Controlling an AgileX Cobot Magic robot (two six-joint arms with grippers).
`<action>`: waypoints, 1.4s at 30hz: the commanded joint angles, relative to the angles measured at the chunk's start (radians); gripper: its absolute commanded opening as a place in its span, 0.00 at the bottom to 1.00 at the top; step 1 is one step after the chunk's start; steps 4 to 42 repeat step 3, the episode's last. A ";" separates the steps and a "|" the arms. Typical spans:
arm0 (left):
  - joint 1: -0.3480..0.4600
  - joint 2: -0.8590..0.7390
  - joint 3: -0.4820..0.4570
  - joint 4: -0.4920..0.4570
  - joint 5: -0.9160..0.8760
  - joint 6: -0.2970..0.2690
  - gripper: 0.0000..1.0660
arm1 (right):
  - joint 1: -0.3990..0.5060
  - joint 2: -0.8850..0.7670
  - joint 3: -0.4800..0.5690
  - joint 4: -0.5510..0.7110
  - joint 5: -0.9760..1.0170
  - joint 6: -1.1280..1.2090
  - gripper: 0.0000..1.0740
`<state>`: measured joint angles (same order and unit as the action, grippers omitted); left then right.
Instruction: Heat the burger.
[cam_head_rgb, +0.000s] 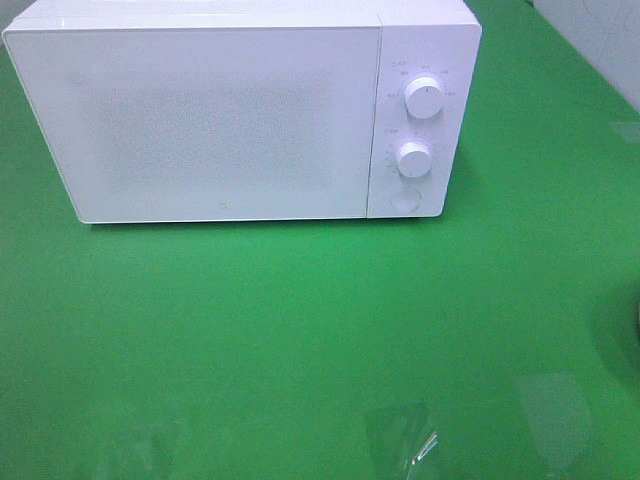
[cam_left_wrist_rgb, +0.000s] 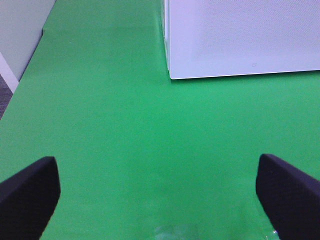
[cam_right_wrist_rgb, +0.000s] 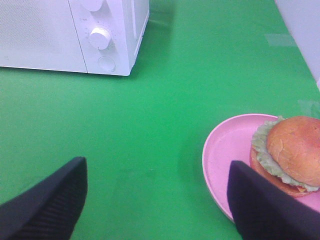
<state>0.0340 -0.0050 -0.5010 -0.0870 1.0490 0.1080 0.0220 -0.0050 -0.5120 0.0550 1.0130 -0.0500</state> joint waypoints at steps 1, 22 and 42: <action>0.001 -0.025 0.004 -0.007 -0.014 -0.002 0.96 | -0.008 -0.023 0.005 0.004 -0.010 -0.008 0.71; 0.001 -0.025 0.004 -0.007 -0.014 -0.002 0.96 | -0.008 -0.023 0.005 0.004 -0.010 -0.008 0.71; 0.001 -0.025 0.004 -0.007 -0.014 -0.002 0.96 | -0.008 -0.023 0.005 0.004 -0.010 -0.008 0.71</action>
